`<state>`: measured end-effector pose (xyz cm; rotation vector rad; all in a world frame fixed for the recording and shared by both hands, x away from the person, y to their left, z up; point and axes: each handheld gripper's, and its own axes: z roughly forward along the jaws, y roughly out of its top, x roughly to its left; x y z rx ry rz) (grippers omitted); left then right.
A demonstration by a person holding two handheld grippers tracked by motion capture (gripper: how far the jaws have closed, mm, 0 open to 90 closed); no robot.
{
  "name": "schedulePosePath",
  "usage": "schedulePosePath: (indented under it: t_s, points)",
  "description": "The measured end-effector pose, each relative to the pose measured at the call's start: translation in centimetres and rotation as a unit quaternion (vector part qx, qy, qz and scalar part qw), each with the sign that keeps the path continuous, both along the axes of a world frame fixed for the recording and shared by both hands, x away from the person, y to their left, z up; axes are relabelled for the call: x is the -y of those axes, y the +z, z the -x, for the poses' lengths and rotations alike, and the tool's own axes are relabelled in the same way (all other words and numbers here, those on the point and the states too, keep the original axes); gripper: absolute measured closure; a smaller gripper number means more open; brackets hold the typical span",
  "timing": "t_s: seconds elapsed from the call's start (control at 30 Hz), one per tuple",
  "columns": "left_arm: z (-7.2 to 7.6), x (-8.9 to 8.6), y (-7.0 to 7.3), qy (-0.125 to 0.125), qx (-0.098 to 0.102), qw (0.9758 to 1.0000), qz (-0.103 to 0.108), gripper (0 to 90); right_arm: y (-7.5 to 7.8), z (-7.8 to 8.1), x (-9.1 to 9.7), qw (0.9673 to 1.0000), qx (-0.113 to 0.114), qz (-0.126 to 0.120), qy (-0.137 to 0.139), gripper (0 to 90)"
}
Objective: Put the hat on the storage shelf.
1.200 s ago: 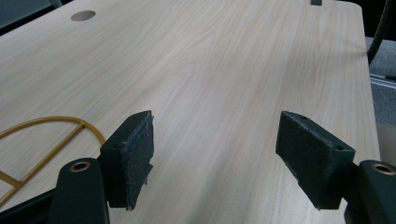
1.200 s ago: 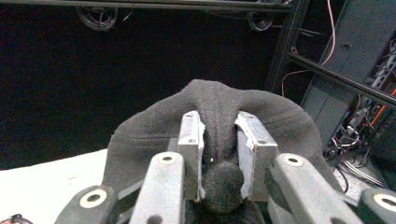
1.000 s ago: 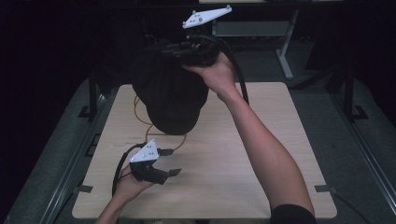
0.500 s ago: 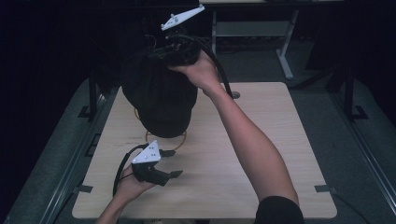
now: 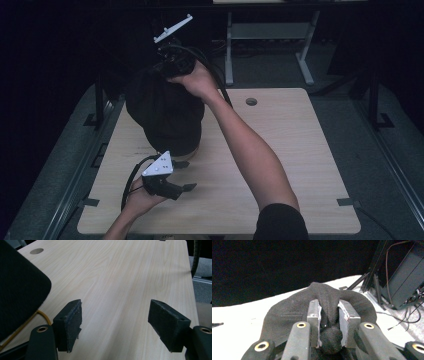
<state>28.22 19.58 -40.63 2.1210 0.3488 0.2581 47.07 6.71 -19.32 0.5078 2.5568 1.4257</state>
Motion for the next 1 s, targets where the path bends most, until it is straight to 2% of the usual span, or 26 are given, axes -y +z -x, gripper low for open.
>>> schedulePosePath:
  t_s: [0.1,0.23,0.63,0.7,0.8,0.93,1.0]
  points:
    - [0.0,0.1,0.0,-0.003,0.0,1.0,-0.001,27.0,-0.3,-0.3,-0.4,0.9999,-0.01,0.009,-0.004,72.7]
    - [0.2,0.4,0.1,-0.012,0.001,0.9999,0.001,26.9,-0.6,-0.2,-1.0,0.9997,-0.007,0.024,0.0,72.7]
    - [0.3,0.9,0.0,-0.018,-0.001,0.9998,-0.007,26.8,-2.0,-0.6,-2.1,0.998,-0.038,0.051,0.005,71.5]
    - [0.3,1.0,0.1,-0.02,0.002,0.9998,-0.008,26.7,-2.2,-0.6,-2.2,0.9978,-0.038,0.054,0.009,70.7]
    - [0.5,1.1,0.1,-0.022,0.002,0.9997,-0.008,26.7,-2.6,-0.5,-2.6,0.9969,-0.03,0.072,0.013,68.1]
    - [0.6,1.0,0.2,-0.022,0.002,0.9997,-0.012,26.7,-3.0,-0.4,-2.5,0.997,-0.041,0.063,0.019,62.6]
    - [0.5,0.9,0.2,-0.021,0.003,0.9997,-0.011,26.7,-3.1,-0.3,-2.4,0.9972,-0.039,0.06,0.021,60.3]
